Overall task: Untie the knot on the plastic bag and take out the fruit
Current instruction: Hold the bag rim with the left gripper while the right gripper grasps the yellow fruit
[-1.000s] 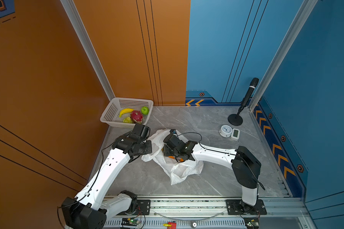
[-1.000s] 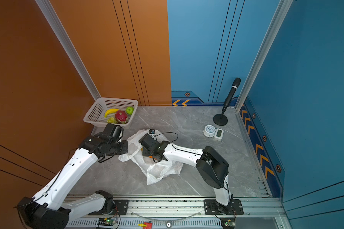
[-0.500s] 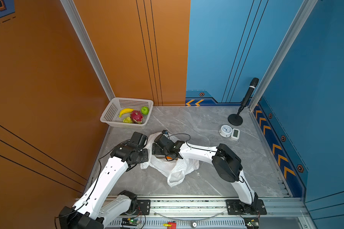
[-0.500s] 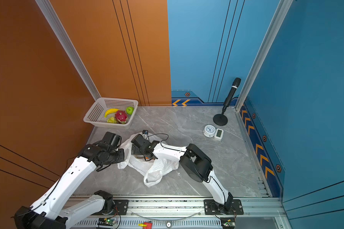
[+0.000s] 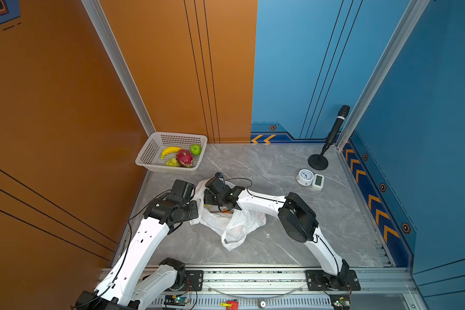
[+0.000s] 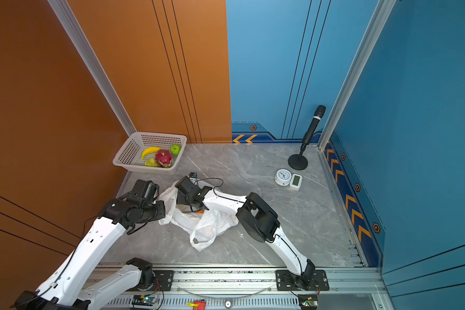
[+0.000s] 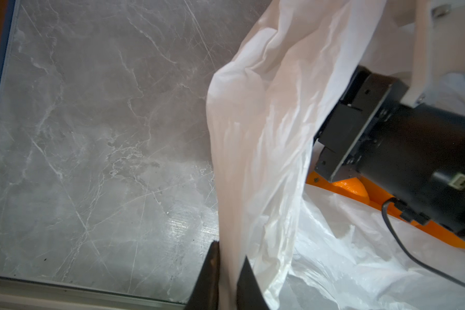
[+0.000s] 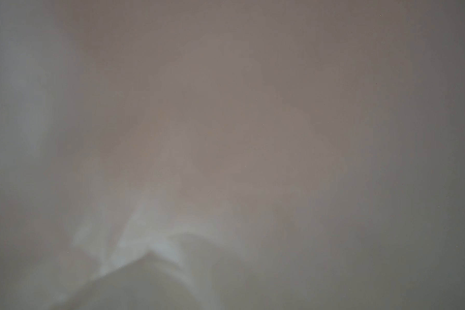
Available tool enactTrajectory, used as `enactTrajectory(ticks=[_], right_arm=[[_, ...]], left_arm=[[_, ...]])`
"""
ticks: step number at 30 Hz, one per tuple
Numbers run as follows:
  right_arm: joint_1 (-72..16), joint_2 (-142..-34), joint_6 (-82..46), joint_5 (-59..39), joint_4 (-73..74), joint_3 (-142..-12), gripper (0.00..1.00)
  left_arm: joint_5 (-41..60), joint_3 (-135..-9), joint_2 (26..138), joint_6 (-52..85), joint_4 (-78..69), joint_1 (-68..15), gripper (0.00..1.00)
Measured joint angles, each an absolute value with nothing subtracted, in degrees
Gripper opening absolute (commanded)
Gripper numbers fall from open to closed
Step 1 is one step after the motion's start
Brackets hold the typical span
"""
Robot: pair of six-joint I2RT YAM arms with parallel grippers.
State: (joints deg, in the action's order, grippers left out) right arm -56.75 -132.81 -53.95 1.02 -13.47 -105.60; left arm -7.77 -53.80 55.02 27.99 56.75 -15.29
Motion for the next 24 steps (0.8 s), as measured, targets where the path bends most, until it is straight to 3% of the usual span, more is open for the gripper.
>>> enactTrajectory(ticks=[9, 24], right_arm=[[-51.68, -131.13, -53.89, -6.74, -13.04, -103.2, 0.44], [-50.22, -115.13, -52.1, -9.58, -13.37, -89.17, 0.41]], left_arm=[[-6.04, -52.93, 55.35, 28.86, 54.17, -11.16, 0.14], [-3.99, -59.24, 67.4, 33.08, 49.06, -10.5, 0.18]])
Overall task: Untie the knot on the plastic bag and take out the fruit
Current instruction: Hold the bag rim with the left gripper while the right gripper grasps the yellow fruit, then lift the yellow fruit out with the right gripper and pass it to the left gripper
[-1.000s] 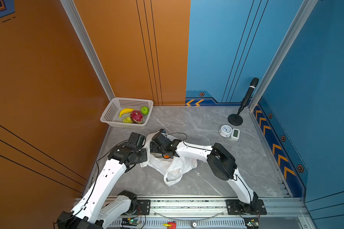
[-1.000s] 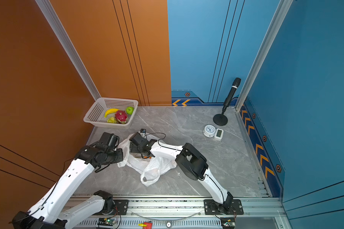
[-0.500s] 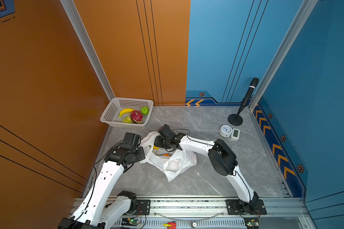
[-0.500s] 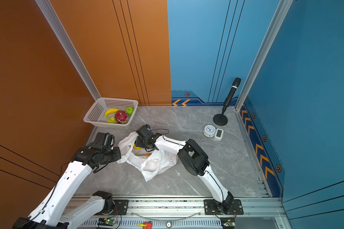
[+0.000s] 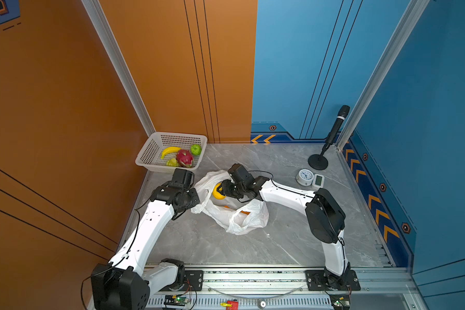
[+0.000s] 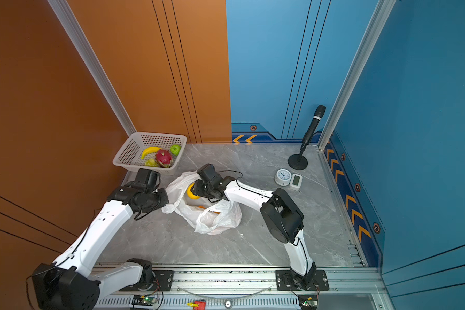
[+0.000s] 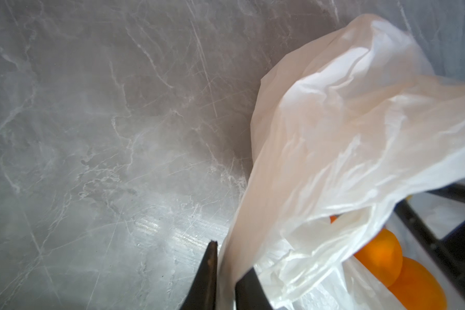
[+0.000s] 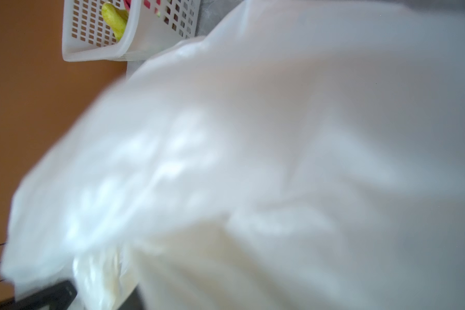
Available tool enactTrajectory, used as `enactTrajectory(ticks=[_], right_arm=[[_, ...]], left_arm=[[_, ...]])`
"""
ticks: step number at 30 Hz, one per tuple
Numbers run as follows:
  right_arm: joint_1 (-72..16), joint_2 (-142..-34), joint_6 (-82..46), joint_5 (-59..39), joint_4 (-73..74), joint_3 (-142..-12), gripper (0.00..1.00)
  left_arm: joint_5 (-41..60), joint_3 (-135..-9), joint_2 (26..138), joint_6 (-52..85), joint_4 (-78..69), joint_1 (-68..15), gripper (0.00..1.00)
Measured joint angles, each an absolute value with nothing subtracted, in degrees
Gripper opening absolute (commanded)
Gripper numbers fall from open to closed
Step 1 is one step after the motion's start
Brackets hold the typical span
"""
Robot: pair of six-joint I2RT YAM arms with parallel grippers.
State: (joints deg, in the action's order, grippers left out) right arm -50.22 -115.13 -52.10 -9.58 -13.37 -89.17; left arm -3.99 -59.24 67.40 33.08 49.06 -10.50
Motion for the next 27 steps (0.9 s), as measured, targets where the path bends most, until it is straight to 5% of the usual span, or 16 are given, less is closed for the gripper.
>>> enactTrajectory(ticks=[12, 27], right_arm=[[-58.04, -107.74, -51.27, 0.6, -14.61, -83.59, 0.41], [-59.59, -103.55, -56.1, 8.29, -16.4, -82.65, 0.41]], left_arm=[[-0.99, -63.79, 69.76, 25.23, 46.89, -10.57, 0.29], [0.23, -64.95, 59.51, 24.97, 48.07, -12.51, 0.62]])
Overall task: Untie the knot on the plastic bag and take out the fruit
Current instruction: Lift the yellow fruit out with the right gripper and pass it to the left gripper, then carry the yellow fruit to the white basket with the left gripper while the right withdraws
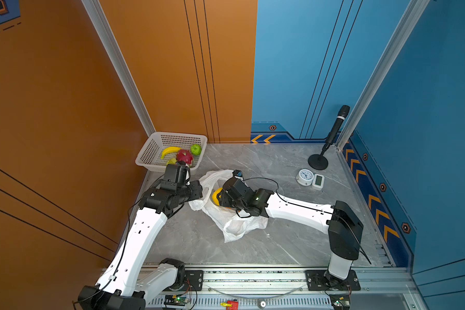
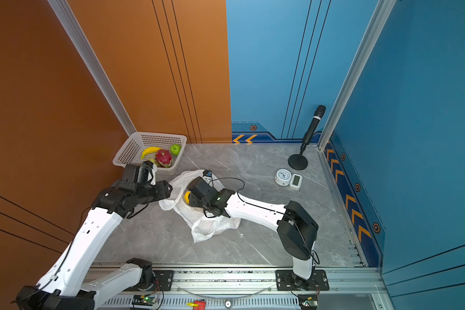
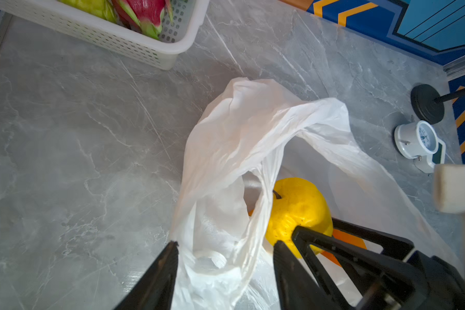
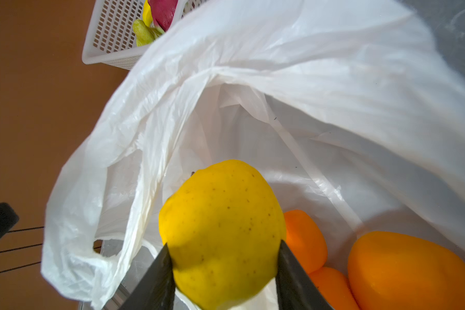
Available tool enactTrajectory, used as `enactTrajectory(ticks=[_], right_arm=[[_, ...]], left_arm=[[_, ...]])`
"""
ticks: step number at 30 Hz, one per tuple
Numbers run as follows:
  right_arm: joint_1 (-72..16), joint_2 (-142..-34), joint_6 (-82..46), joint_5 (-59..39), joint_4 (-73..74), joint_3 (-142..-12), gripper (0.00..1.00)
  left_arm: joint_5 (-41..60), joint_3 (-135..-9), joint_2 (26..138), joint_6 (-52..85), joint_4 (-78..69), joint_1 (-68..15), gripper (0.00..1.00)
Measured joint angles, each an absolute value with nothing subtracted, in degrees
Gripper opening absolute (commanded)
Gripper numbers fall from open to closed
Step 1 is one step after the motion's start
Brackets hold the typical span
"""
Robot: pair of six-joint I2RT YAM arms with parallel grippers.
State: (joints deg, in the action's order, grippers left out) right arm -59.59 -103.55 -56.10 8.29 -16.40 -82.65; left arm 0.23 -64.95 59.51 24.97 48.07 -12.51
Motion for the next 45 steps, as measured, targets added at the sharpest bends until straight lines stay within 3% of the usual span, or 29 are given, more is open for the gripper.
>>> enactTrajectory(ticks=[5, 11, 25, 35, 39, 45], right_arm=[[-59.44, -99.11, -57.12, 8.84, -16.95, -82.19, 0.41], [-57.47, -93.95, -57.82, 6.02, -16.95, -82.19, 0.41], [-47.44, -85.47, -66.85, -8.32, -18.02, -82.21, 0.41], [-46.72, -80.84, -71.99, -11.4, -17.98, -82.21, 0.41], [-47.03, -79.9, -73.19, -11.81, -17.98, -82.19, 0.41], [-47.9, -78.24, -74.0, -11.51, -17.82, -81.38, 0.41]], left_arm=[[2.35, -67.99, 58.13, 25.67, 47.92, -12.49, 0.69], [11.9, -67.68, 55.99, 22.46, 40.99, -12.53, 0.72], [32.25, -61.14, 53.71, -10.28, 19.55, -15.64, 0.85], [37.3, -61.17, 58.78, -19.18, 12.56, -20.38, 0.99], [37.06, -61.21, 60.47, -20.01, 9.82, -21.69, 0.95], [34.0, -61.3, 62.76, -20.84, 7.31, -23.9, 0.77]])
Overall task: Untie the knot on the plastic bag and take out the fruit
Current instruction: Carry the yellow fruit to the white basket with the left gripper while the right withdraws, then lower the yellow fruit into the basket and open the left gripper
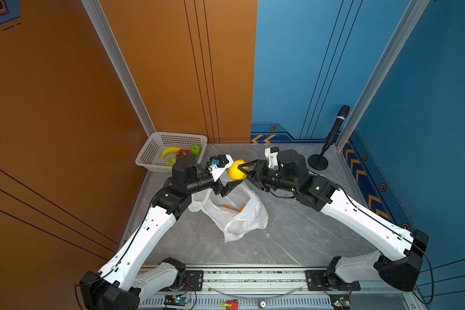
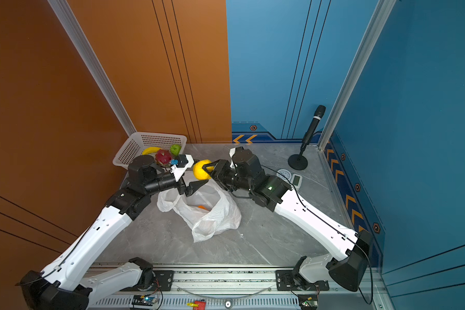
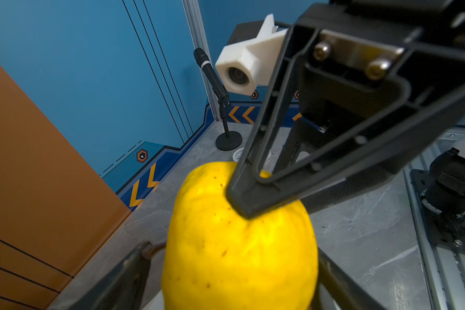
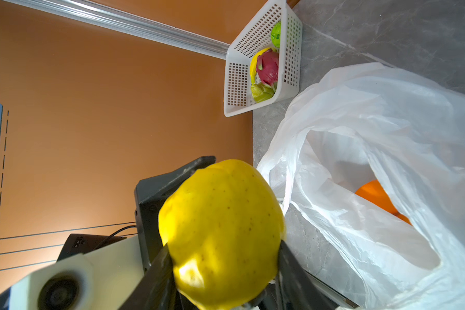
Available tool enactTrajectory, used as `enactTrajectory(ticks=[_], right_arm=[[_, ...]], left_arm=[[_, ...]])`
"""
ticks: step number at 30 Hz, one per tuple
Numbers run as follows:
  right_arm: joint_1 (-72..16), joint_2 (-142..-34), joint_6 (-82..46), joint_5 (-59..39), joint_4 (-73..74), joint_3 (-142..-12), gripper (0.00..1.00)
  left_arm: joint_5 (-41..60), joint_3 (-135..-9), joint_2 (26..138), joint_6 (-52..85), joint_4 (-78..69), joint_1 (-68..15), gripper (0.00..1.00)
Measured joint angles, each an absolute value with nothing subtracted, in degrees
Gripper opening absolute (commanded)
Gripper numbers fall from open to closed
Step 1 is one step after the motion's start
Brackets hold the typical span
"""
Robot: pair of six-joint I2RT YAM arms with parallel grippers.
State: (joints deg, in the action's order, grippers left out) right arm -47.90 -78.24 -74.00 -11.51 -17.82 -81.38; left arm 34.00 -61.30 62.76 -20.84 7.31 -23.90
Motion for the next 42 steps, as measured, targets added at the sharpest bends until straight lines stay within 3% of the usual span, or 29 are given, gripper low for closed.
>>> enactTrajectory(ticks=[8, 11, 15, 19, 25, 33, 42], right_arm=[[-48.01, -77.3, -74.87, -10.0, -17.43, -80.31, 0.48], [-48.05, -76.93, -74.85, -9.26, -17.41, -80.14, 0.59], [-48.56, -76.71, -74.41, -8.01, -17.56, -80.07, 0.82], [-49.08, -75.44, -73.69, -6.09, -17.54, -79.79, 0.93], [-48.66, -72.95, -72.18, -2.7, -15.97, -78.39, 1.0], [-47.92, -72.86, -71.79, -1.17, -14.44, -77.71, 1.0], [-47.44, -74.28, -71.79, -1.21, -14.35, -77.71, 1.0]], left_arm=[[31.03, -61.3, 63.35, -20.62, 5.98, -25.96, 0.55], [30.5, -61.3, 63.57, -20.1, 5.5, -26.33, 0.53], [28.27, -61.73, 64.31, -17.37, 5.32, -26.13, 0.5], [24.51, -63.51, 65.78, -12.45, 5.3, -23.79, 0.47], [19.7, -66.59, 68.36, -3.22, 5.37, -16.73, 0.43], [11.03, -73.91, 75.72, 11.51, 6.96, -6.81, 0.42], [5.5, -81.84, 87.72, 24.36, 11.35, -1.8, 0.4]])
